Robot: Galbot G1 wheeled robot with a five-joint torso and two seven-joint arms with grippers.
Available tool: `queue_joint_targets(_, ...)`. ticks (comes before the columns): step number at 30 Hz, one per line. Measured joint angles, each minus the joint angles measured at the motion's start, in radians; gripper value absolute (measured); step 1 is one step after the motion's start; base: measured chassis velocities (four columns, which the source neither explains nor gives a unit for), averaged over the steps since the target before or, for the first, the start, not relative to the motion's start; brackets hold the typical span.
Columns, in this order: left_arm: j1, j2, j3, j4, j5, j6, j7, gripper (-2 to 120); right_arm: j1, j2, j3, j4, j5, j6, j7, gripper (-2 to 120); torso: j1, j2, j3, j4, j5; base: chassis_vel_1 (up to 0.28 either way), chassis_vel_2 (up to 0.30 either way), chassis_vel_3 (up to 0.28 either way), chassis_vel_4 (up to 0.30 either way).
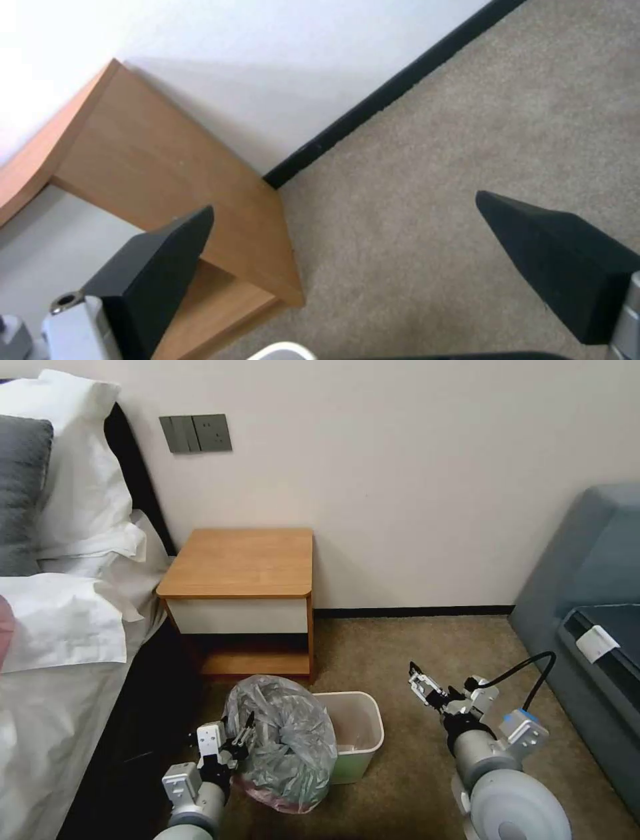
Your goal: Pick up the garbage bag from the table and place it over the trash can.
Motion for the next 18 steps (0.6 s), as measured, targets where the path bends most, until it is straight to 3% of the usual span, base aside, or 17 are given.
queue_joint_targets(18,-0.014,-0.004,0.068,0.017,0.078,0.012,0.013,68,-0.012,0.015,0.001,-0.018,-0.014,0.005,-0.001,100,0.000,0.000,0.000,0.0000,0.0000,0.000,0.000,0.000,0.000)
